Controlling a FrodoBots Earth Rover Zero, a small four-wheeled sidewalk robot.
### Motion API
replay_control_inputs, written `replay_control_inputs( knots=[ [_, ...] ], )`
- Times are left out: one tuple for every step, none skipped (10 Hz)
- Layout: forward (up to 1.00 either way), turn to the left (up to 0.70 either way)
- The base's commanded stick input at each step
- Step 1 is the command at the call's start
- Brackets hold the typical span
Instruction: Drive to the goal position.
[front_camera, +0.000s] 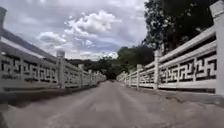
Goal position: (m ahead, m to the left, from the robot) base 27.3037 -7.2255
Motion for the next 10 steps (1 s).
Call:
replay_control_inputs(
  knots=[
    [0.7,0.0],
    [0.7,0.0],
    [0.7,0.0],
    [0.7,0.0],
    [0.7,0.0],
    [0.7,0.0],
    [0.7,0.0],
    [0.7,0.0],
    [0.7,0.0],
    [0.7,0.0]
  ],
)
